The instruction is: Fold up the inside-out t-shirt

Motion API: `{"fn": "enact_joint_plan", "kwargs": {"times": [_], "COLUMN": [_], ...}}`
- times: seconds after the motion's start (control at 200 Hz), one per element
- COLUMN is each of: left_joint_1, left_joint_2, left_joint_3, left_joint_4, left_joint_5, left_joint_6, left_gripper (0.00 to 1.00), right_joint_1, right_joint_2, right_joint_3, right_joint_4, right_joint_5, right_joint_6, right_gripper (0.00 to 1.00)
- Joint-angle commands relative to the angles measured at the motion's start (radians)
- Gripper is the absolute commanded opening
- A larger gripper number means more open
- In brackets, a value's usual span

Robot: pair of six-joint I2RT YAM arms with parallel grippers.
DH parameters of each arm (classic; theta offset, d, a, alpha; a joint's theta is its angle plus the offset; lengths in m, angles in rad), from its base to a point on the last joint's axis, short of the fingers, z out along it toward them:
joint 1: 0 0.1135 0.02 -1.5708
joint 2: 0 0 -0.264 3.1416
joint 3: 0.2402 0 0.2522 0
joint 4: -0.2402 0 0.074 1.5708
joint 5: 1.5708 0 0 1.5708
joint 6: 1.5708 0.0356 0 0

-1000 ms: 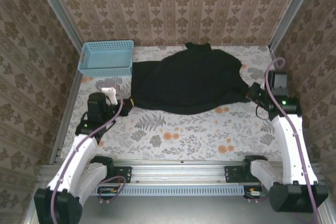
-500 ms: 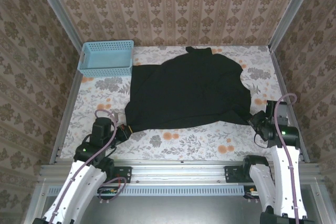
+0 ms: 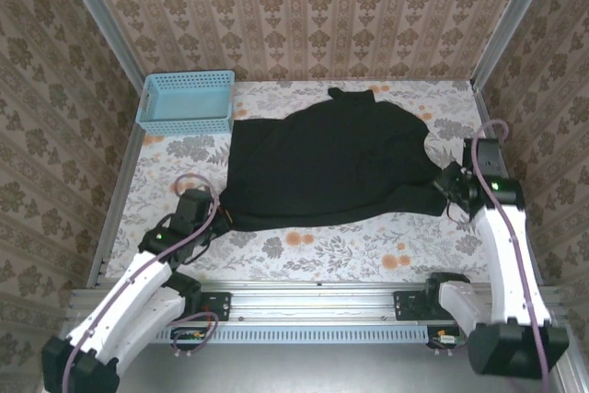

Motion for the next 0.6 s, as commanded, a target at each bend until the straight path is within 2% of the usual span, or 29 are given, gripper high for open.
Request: {"fn": "enact_joint_plan", "kwargs": {"times": [0.0, 0.11, 0.42, 0.485, 0.595], "left_joint_1": [0.041, 0.083, 0.171, 0.185, 0.212], "left_joint_2": [0.114, 0.244, 0.519, 0.573, 0.663], "left_joint_3": [0.081, 0.134, 0.275, 0.307, 0.351], "left_joint_4": [0.132, 0.202, 0.286, 0.293, 0.318], "left_joint_5": [-0.068, -0.053, -0.002, 0.002, 0.005], "left_joint_6": [0.070, 0.110, 0.195, 0.207, 0.225], "left_gripper": [0.01, 0.02, 0.04, 0.04, 0.12], "right_joint_1": [0.055, 0.091, 0.123, 0.128, 0.134], "right_joint_2": [0.128, 0.268, 0.606, 0.664, 0.771], "right_joint_3": [0.115, 0.239, 0.510, 0.556, 0.641], "right_joint_4": [0.092, 0.115, 0.149, 0.156, 0.164], "right_joint_5": [0.037, 0.094, 0.081, 0.063, 0.033], "right_joint_6": [-0.082, -0.109, -0.140, -0.146, -0.173], "right_gripper": [0.00, 0.00, 0.01, 0.04, 0.19]}}
